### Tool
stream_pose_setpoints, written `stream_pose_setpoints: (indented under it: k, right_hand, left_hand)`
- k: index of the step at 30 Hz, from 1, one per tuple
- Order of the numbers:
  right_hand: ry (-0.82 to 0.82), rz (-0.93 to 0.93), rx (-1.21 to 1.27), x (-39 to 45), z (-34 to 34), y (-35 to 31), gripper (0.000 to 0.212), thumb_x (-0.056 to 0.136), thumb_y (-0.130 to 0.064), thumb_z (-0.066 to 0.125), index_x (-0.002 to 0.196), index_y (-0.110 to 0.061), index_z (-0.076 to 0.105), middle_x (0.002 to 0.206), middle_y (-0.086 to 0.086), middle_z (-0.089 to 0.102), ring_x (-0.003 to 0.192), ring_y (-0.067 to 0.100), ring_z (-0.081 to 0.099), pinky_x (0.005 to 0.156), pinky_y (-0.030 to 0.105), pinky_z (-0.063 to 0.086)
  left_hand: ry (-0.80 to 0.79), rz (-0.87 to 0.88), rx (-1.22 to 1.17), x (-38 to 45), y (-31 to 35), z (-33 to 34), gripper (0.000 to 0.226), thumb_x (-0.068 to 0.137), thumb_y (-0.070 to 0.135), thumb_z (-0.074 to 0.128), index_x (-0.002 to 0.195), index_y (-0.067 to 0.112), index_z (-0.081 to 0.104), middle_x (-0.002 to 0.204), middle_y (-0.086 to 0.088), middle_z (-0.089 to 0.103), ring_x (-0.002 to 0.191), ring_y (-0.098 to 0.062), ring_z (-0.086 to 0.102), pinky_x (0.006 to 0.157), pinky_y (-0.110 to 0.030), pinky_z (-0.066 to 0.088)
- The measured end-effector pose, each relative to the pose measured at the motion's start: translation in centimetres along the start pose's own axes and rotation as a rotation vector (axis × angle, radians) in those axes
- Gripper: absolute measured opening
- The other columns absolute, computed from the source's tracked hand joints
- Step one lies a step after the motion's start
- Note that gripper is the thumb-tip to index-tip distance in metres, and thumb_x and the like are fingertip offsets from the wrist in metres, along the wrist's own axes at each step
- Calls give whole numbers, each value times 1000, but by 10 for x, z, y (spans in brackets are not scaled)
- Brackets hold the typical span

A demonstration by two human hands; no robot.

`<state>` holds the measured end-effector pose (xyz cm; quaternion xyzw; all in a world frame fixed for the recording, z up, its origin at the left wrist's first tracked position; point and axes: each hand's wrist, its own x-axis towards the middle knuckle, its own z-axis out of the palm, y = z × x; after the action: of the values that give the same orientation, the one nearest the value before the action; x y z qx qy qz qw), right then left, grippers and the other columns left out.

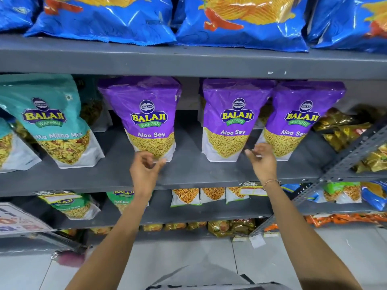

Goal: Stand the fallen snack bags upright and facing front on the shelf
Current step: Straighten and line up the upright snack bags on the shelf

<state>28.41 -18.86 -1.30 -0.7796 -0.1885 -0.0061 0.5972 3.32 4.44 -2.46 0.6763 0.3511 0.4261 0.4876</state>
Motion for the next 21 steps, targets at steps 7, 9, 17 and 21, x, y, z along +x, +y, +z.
stream_pose_setpoints:
  k: [7,9,17,21]
  right_hand:
    - [354,-26,-93,36,-93,16,79,67,-26,81,123,5,34,120,15,34,115,29,39,100,28,32]
    - [117,118,-94,57,-107,26,107,64,-13,84,141,1,11,146,17,19,137,22,22,114,30,21]
    - [-370,191,55,94,-131,60,80,65,-7,82,130,-9,35,136,12,50,125,23,48,107,46,40]
    - [-360,201,99,102,-127,74,82,61,-4,84,126,-8,34,133,14,51,119,22,52,100,39,44]
  left_hand:
    - [-428,-4,25,-16,45,124,108,58,32,88,142,18,22,142,-1,37,123,-6,44,101,-23,41]
    - [-392,-48,16,-8,50,146,127,54,26,91,147,8,8,154,-8,20,139,-12,26,112,-24,25]
    - [-343,-145,62,-13,33,177,88,51,35,91,121,19,40,117,5,60,101,-9,59,84,-28,50]
    - [-305,-173,68,-19,29,181,82,55,40,89,120,26,40,110,14,59,92,4,56,68,-10,42]
